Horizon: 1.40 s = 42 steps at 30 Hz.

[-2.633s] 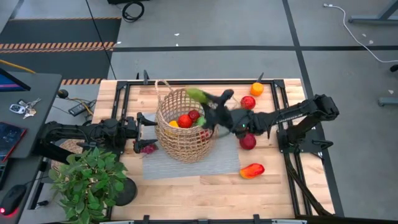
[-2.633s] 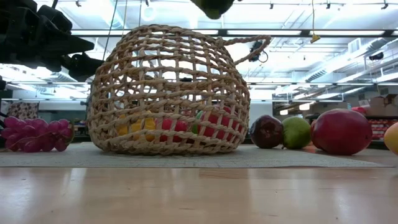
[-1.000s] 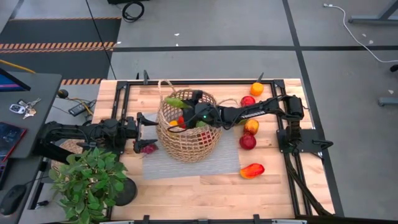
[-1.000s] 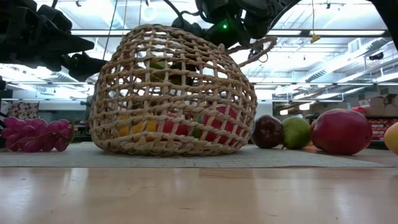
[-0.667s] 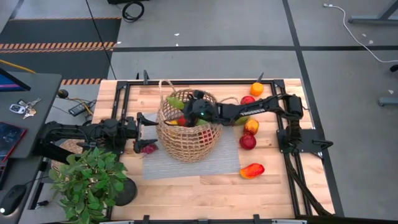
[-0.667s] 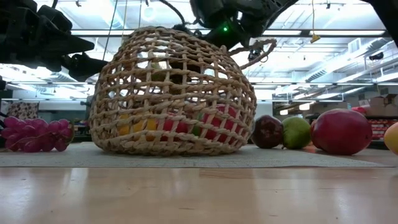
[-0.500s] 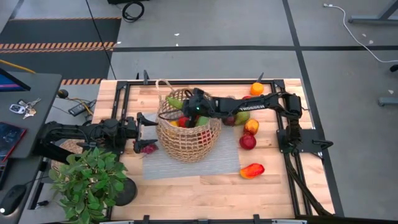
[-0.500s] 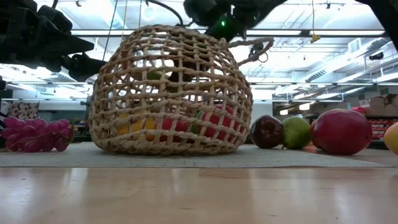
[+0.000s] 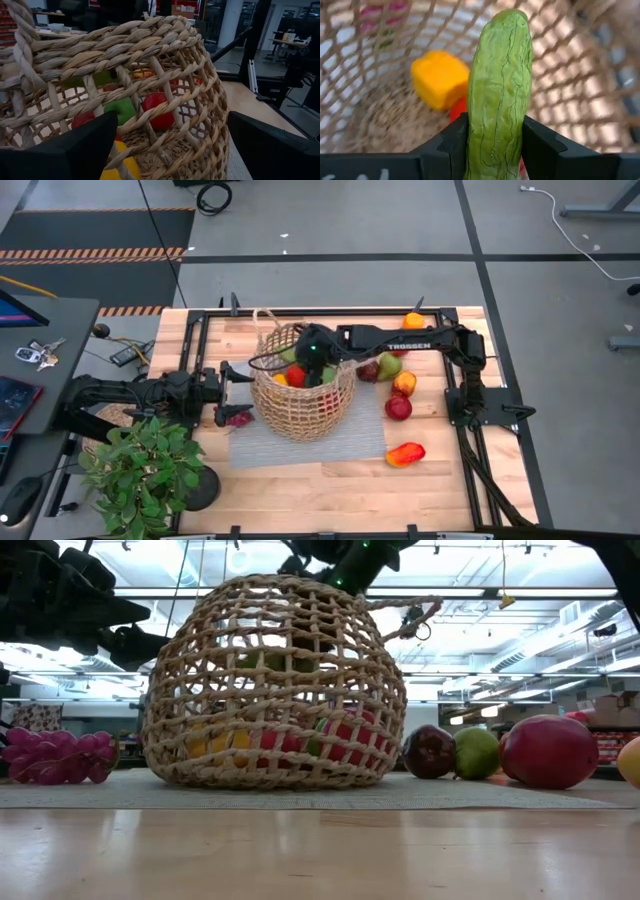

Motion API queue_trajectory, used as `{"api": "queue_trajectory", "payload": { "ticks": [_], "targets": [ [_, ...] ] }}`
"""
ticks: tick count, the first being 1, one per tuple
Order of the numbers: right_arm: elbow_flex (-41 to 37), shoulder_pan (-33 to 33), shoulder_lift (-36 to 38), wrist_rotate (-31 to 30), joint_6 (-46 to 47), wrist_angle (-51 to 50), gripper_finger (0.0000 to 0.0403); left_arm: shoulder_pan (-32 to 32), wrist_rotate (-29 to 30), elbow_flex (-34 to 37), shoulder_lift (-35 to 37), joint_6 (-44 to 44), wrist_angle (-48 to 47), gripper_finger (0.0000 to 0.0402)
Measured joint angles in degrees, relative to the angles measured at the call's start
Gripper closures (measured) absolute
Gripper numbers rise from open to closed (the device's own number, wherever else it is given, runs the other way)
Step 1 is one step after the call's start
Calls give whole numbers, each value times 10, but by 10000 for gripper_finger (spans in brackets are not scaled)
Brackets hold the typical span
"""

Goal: Build produce basket
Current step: Put the green cucumber into the brown basket, then put the red pomegranate into the brown basket

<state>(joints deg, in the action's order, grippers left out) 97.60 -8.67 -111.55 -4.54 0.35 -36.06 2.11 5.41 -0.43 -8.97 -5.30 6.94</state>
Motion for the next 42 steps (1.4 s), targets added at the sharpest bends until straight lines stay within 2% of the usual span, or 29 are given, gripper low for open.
{"api": "queue_trajectory", "payload": {
  "ticks": [3, 8, 19, 23, 30, 35, 42],
  "targets": [
    [0, -6, 0, 22, 22, -13, 242, 0, 0, 0, 0, 0, 0, 15],
    [0, -10, 0, 25, 26, -13, 228, 0, 0, 0, 0, 0, 0, 15],
    [0, -17, 0, 41, 40, -13, 149, 0, 1, 0, 0, 0, 0, 15],
    [24, -15, 2, 7, 14, -12, 132, 0, 1, 0, 0, 0, 0, 15],
    [143, -14, 8, -69, -7, -46, 135, 0, 1, 0, 0, 0, 0, 15],
    [220, 14, 33, -86, 41, -152, 135, 0, 1, 0, 0, 0, 0, 15],
    [223, 96, 104, -129, 143, -267, 135, 0, 1, 0, 0, 0, 1, 15]
  ]
}}
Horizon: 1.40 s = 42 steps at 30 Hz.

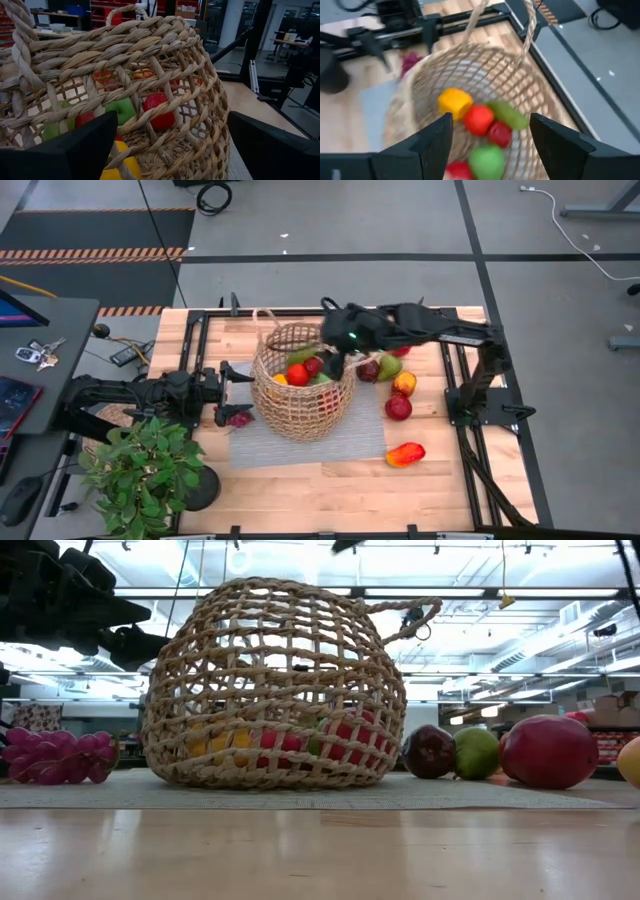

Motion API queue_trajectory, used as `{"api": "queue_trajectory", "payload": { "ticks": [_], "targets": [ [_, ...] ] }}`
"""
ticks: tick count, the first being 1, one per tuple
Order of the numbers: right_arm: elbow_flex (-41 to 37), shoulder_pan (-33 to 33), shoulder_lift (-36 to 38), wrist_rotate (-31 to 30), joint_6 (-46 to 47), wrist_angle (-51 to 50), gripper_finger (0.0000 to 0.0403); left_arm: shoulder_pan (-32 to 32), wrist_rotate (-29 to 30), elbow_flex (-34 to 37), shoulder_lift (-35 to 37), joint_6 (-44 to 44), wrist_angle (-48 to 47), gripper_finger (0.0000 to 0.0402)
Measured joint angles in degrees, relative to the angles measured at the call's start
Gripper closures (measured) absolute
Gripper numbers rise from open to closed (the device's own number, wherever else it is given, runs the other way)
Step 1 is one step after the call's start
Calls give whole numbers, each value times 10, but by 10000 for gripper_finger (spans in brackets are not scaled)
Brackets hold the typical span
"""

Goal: Build produce basket
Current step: Put the red pomegranate into the brown basket

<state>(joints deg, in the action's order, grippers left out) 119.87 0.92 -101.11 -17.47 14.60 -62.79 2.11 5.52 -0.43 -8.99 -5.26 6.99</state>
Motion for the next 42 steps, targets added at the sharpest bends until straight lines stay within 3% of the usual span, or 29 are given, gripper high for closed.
{"api": "queue_trajectory", "payload": {
  "ticks": [7, 10, 21, 28, 37, 42],
  "targets": [
    [0, 107, 43, -153, 101, -62, 135, 0, 0, 0, 0, 0, 0, 15],
    [0, 145, 39, -191, 141, -83, 135, 0, 0, 0, 0, 0, 0, 15],
    [-4, 231, 22, -186, 324, -271, 135, 0, 0, 0, 0, 0, 0, 15],
    [-43, 258, 23, -184, 407, -270, 135, 0, 0, 0, 0, 0, 0, 15],
    [-149, 258, 22, -85, 473, -273, 135, 0, 0, 0, 0, 0, 0, 15],
    [-187, 259, 28, -60, 487, -272, 135, 0, 0, 0, 0, 0, 0, 15]
  ]
}}
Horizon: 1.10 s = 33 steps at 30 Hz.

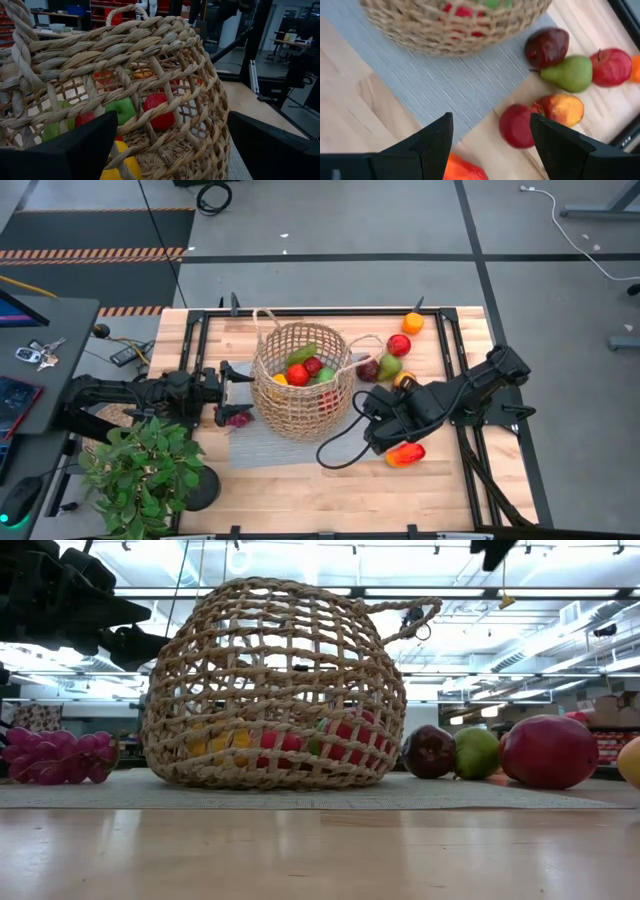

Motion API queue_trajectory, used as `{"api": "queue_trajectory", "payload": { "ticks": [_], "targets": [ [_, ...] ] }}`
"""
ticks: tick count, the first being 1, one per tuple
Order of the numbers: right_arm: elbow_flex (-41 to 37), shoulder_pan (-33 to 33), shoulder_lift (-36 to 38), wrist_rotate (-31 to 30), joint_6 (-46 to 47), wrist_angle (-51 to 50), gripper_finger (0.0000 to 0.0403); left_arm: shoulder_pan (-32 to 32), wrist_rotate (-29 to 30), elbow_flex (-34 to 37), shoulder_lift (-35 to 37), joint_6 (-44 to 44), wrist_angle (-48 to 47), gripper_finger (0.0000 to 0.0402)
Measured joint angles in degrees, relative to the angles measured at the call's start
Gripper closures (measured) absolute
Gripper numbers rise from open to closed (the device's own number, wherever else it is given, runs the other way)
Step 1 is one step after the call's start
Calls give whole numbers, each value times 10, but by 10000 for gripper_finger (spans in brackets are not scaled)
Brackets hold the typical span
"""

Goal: Build produce basket
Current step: Put the red pomegranate into the brown basket

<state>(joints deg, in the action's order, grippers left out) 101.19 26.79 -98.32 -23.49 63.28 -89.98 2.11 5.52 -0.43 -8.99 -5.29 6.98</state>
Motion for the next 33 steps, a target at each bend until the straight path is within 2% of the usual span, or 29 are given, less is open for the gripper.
{"api": "queue_trajectory", "payload": {
  "ticks": [5, 15, 24, 29, 33],
  "targets": [
    [-51, 0, 23, 8, 42, 0, 135, 0, 0, 0, 0, 0, 0, 15],
    [-207, 0, 83, -3, 139, 17, 127, 0, 0, 0, 0, 0, 0, 15],
    [-318, 0, 128, 4, 168, 97, 54, 0, 0, 0, 0, 0, 0, 15],
    [-368, 5, 137, -46, 203, 132, 17, 0, 0, 0, 0, 0, 0, 15],
    [-391, 10, 129, -54, 210, 155, 4, 0, 0, 0, 0, 0, 0, 15]
  ]
}}
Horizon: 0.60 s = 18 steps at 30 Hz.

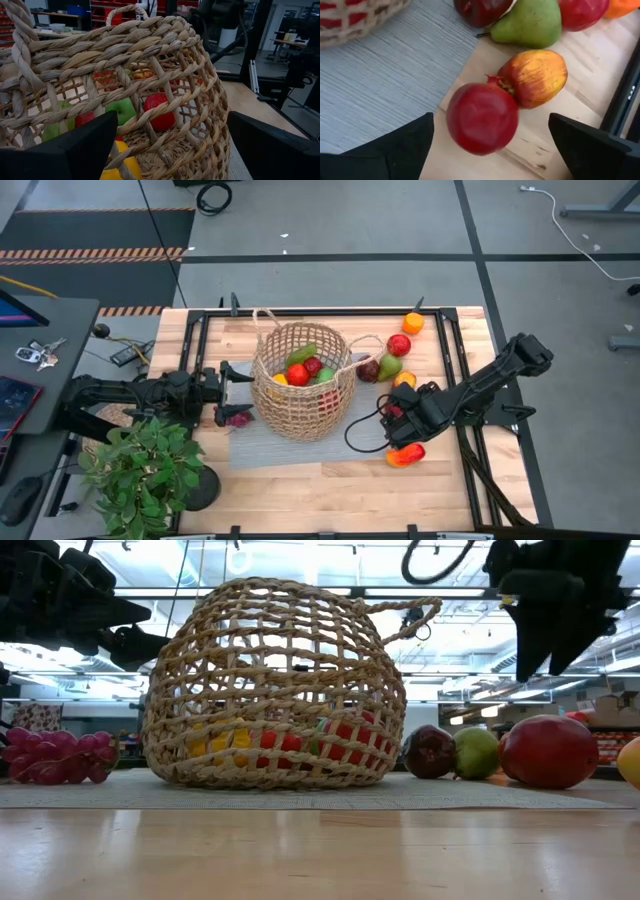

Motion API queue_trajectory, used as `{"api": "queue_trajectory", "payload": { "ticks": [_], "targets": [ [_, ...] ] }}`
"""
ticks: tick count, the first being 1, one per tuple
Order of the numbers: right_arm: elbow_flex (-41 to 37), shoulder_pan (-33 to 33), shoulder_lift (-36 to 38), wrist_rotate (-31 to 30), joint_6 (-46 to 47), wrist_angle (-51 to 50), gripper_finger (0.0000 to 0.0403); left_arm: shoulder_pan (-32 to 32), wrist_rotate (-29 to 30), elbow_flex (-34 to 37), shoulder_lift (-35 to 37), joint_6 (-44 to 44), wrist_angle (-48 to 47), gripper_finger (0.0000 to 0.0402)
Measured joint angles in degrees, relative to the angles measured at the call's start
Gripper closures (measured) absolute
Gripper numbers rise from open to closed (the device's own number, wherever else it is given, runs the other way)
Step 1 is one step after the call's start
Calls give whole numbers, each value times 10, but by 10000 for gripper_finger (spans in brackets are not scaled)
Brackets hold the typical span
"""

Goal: Build produce basket
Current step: Put the red pomegranate into the brown basket

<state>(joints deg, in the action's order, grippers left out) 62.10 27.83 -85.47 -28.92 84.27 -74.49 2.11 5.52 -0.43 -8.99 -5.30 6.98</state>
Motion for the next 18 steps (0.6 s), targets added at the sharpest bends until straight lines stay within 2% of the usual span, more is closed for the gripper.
{"api": "queue_trajectory", "payload": {
  "ticks": [9, 18],
  "targets": [
    [-65, 20, -2, -28, 42, 65, 3, 0, 0, 0, 0, 0, 0, 15],
    [-130, 21, -2, -42, 44, 158, 4, 0, 0, 0, 0, 0, 0, 15]
  ]
}}
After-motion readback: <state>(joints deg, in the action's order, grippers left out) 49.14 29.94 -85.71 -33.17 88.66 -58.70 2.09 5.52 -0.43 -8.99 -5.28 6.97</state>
